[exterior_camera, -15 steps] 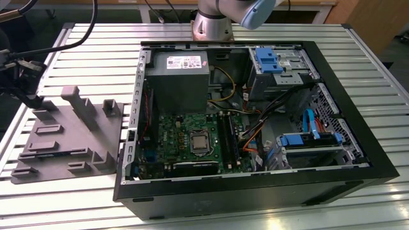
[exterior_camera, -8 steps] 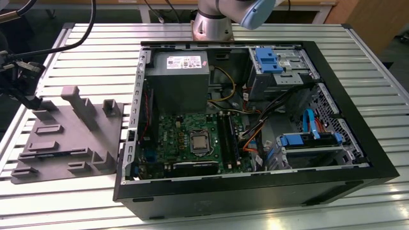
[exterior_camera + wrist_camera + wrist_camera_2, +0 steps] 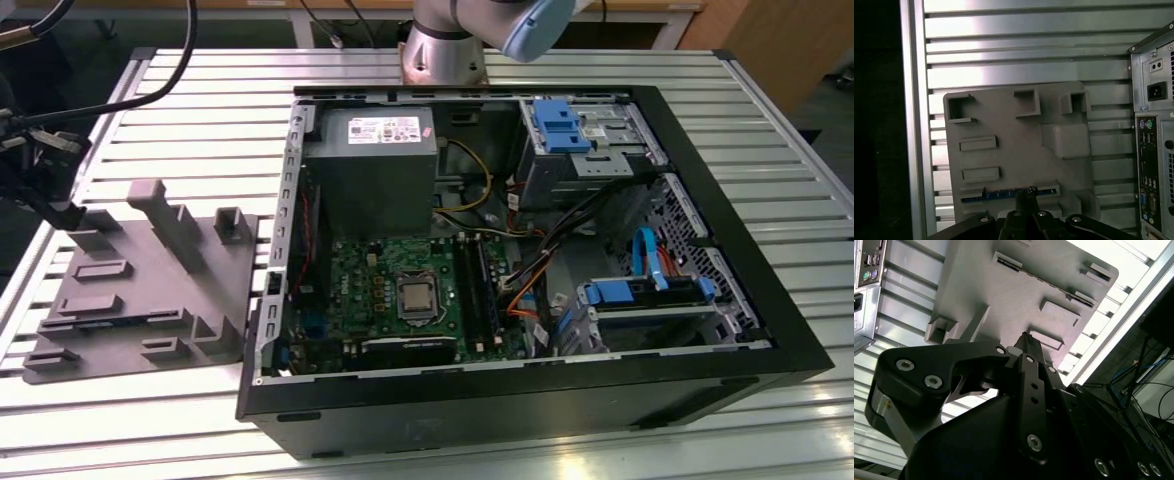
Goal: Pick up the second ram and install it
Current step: 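Reach for the second ram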
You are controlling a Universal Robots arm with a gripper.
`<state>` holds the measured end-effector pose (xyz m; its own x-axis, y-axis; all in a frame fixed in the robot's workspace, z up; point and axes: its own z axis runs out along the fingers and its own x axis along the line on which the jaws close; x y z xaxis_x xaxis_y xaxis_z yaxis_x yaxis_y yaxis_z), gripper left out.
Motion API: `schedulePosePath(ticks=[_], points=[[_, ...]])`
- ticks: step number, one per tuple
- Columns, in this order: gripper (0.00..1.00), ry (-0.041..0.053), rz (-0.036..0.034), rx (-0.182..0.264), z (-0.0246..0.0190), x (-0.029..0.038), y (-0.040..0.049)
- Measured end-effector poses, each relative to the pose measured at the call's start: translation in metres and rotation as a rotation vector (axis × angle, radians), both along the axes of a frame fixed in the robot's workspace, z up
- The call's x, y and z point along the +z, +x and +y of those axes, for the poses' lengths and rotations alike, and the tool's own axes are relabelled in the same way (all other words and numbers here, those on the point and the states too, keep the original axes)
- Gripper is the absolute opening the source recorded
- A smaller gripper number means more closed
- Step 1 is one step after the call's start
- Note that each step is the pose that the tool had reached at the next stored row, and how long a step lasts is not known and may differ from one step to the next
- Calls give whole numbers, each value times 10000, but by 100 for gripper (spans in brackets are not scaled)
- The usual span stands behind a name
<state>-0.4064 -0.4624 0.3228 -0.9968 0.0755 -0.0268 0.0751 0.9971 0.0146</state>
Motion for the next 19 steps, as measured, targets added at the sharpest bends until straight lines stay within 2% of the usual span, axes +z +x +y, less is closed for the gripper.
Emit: schedulePosePath(ticks=[19], points=[[11, 0, 1, 0, -19, -34, -77]])
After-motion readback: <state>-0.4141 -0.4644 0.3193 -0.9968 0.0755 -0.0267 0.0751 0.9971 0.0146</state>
